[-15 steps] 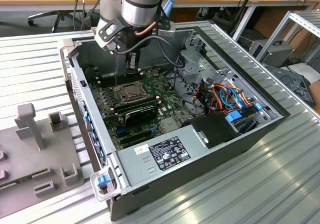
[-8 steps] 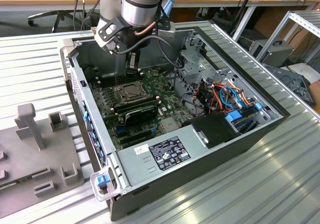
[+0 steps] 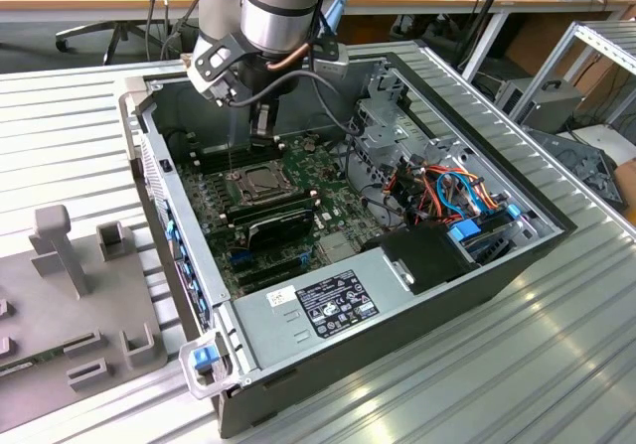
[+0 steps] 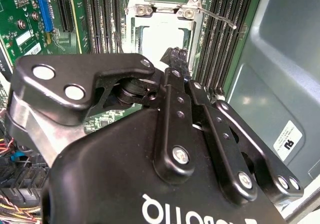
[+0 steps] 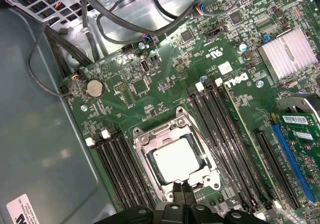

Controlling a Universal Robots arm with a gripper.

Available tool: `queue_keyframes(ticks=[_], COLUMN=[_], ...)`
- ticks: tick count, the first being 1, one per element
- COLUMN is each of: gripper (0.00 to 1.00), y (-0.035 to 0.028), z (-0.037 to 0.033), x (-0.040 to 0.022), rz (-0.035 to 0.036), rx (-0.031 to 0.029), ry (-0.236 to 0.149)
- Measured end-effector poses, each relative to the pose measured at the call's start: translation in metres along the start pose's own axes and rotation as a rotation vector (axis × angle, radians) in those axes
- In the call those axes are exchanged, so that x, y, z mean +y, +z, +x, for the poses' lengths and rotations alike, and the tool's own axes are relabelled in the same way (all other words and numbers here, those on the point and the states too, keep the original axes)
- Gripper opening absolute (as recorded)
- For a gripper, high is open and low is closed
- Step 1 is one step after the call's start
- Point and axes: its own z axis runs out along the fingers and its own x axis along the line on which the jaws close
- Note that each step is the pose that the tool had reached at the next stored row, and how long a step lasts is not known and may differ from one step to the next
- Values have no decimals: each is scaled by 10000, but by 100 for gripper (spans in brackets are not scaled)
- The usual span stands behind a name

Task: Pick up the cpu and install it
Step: 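Install the first cpu locking lever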

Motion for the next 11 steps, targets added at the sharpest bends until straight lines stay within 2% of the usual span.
queue_keyframes(ticks=[11], gripper=[11], y=[0], z=[0], x=[0], rz=[-23], rx=[10], ry=[846])
